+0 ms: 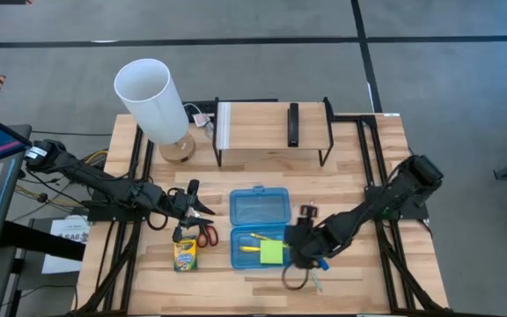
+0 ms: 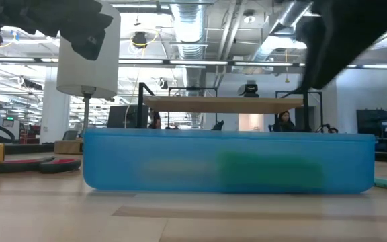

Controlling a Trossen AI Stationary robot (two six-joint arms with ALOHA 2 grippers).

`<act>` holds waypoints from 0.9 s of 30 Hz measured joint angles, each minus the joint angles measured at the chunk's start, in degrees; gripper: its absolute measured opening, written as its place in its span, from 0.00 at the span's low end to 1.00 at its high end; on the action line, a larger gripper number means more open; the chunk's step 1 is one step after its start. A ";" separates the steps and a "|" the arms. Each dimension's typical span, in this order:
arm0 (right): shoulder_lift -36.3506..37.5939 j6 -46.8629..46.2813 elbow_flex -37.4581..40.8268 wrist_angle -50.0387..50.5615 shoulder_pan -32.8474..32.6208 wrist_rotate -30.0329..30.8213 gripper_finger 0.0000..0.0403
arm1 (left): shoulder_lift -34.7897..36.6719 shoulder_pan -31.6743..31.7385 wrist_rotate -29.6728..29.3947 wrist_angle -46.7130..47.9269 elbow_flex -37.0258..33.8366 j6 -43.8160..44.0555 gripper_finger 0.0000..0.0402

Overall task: Pack school essentials
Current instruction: Put the orange pencil into the blue supply box

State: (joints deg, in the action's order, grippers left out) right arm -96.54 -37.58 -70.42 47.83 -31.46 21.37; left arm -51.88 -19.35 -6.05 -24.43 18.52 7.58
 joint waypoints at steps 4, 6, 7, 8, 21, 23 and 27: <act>8.39 -10.48 12.75 -5.61 0.16 1.85 0.50 | 0.00 0.00 0.19 0.16 0.00 0.02 0.24; 11.81 -17.08 18.89 -8.27 0.94 2.66 0.49 | 0.00 0.00 0.16 0.14 0.00 0.02 0.24; 13.06 -20.89 21.38 -9.04 1.60 2.72 0.49 | 0.00 0.00 0.15 0.03 0.00 0.02 0.24; 14.05 -24.66 23.63 -9.54 2.37 2.22 0.48 | 0.00 0.00 0.14 -0.13 0.00 0.02 0.24; 10.66 -35.89 27.57 -15.07 10.11 -4.00 0.49 | 0.00 0.00 -0.84 -0.91 0.00 0.72 0.24; 8.92 -36.13 27.59 -15.21 11.14 -5.08 0.48 | 0.02 0.00 -0.84 -0.87 0.00 0.78 0.24; 5.77 -36.12 27.55 -17.30 12.87 -7.45 0.47 | 0.00 0.00 -0.84 -0.81 0.00 0.85 0.24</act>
State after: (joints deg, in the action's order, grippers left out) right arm -90.77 -73.70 -42.87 30.53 -18.59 13.92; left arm -51.88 -19.35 -6.90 -25.23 18.52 8.43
